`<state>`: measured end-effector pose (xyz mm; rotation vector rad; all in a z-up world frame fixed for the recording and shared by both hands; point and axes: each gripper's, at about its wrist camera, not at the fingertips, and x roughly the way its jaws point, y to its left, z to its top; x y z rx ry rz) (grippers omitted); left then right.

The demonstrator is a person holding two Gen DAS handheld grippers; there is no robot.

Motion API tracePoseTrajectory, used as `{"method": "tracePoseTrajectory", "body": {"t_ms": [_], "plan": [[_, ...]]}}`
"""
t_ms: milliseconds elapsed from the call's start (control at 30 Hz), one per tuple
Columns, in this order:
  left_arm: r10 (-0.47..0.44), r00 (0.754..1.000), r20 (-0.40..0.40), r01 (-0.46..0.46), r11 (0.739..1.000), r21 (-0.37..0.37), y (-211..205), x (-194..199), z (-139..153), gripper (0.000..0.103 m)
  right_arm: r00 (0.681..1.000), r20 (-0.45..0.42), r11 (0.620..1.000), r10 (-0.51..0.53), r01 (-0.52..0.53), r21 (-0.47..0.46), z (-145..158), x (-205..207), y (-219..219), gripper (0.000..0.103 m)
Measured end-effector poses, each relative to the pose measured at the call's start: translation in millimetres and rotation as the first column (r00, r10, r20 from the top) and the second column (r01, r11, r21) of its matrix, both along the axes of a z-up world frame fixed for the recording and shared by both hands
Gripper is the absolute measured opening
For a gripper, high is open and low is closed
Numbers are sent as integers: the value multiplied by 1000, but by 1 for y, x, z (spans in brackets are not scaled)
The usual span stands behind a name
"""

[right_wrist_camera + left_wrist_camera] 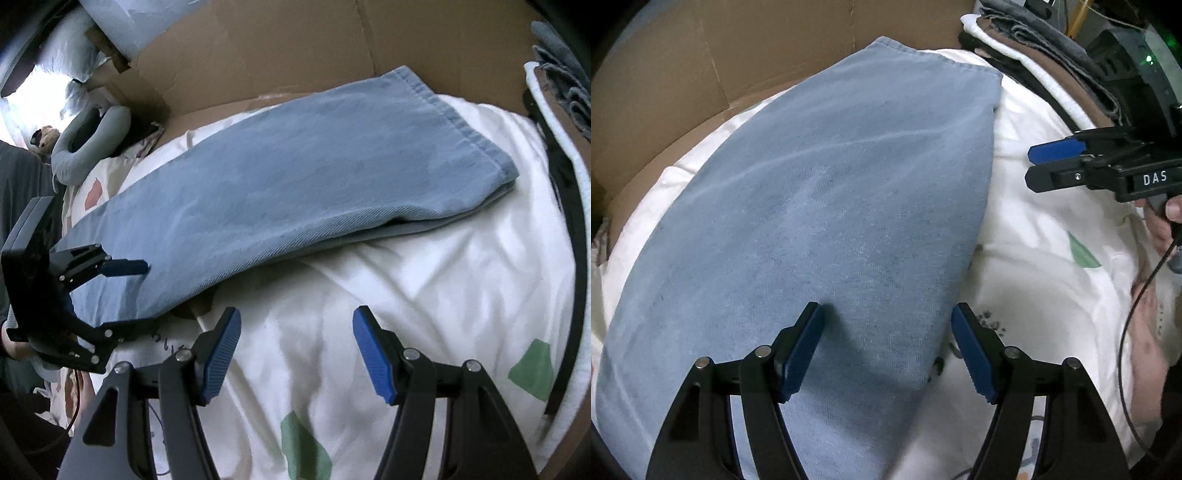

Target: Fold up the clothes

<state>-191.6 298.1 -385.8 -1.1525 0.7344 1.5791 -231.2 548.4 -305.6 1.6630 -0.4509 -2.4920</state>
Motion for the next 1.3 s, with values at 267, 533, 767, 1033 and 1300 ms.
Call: {"method": "tracePoseTrajectory", "body": {"t_ms": [267,533,767,1033,1300], "plan": [[-16,999,-39,15,1000,-24,-2,0,-8,74,999,26,1000,23,-23,-6,-10,-2,-12,61],[-71,983,-168,63,997,-52,0,16,-14,75,999,43,999,32,-32,-9,-17,-3,-15,61],[-49,978,-203,42,998,-39,-7,11,-6,75,998,44,999,41,-41,-10,-18,-2,-17,61],[29,985,-173,-11,994,104,-27,-8,30,67,999,15,999,35,-35,-19,-12,-6,-15,61],[3,997,-74,9,987,159,-14,-14,39,10,999,-17,998,47,-47,-35,-3,-24,-20,61]]}}
